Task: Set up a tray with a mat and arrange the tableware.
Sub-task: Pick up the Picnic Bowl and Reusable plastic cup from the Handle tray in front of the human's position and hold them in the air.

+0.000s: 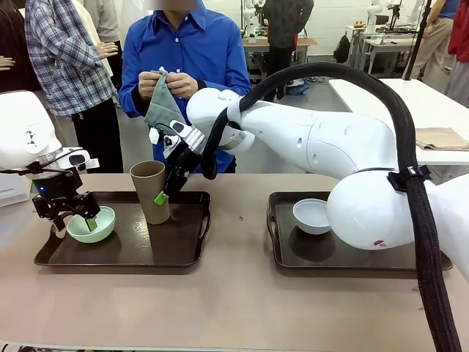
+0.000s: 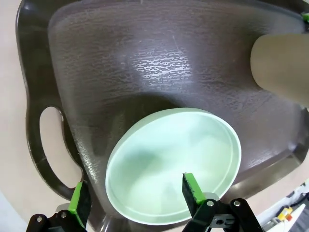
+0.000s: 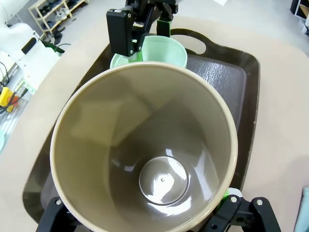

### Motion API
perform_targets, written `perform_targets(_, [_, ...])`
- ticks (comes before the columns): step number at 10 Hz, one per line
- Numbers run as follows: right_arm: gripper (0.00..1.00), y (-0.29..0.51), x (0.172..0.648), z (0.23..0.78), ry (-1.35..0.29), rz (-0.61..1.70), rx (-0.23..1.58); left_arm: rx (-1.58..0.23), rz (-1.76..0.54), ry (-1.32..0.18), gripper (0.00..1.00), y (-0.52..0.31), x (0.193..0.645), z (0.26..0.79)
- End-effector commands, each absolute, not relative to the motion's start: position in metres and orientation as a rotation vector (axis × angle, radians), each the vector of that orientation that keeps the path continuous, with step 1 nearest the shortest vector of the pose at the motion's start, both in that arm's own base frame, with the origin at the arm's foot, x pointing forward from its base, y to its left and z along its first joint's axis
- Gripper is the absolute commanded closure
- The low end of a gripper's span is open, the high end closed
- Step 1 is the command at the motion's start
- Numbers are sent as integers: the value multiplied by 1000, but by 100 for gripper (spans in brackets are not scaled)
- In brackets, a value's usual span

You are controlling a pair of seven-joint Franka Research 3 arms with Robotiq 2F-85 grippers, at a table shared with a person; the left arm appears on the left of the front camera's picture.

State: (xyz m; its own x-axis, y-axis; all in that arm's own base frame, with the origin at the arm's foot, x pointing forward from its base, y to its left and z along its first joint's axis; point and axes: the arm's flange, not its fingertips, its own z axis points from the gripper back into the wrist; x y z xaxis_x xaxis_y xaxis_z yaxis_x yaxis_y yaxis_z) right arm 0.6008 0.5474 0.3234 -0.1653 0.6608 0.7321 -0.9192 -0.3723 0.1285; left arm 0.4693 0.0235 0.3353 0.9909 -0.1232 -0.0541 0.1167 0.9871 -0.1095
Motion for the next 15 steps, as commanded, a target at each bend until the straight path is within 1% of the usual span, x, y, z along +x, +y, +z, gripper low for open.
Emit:
perform_targets(1, [0,562,619,328,-413,1779,840,-129,-94,58,10,23,473,336])
perform_targets(2, [58,561,619,327,-416,1791,837,-129,-95,62,54,22,473,335])
perform_targets(3, [59,560,619,327,-415,1794,842,-131,-93,60,64,22,474,335])
perform_targets(4, [100,559,620,327,-414,1797,842,-130,-95,52,100,24,475,335])
perform_targets(6, [100,558,621,327,-410,1799,844,-129,-92,42,100,25,475,336])
perform_targets(7, [76,558,621,327,-409,1801,844,-127,-93,42,90,24,475,336])
perform_targets(8, [76,559,621,328,-409,1803,841,-127,-92,41,98,24,475,336])
perform_targets(9, [100,558,621,327,-406,1799,839,-125,-84,40,100,23,474,336])
perform_targets(10, [76,556,621,327,-410,1789,836,-129,-84,37,100,24,474,336])
perform_targets(11, [100,551,621,329,-426,1782,831,-129,-86,34,100,23,472,337])
perform_targets(13, [100,540,616,337,-468,1766,813,-131,-90,23,100,21,469,344])
perform_targets(14, [19,530,611,345,-492,1749,821,-149,-97,6,100,19,467,353])
perform_targets(15, [19,519,604,355,-527,1743,798,-165,-112,-10,100,16,464,366])
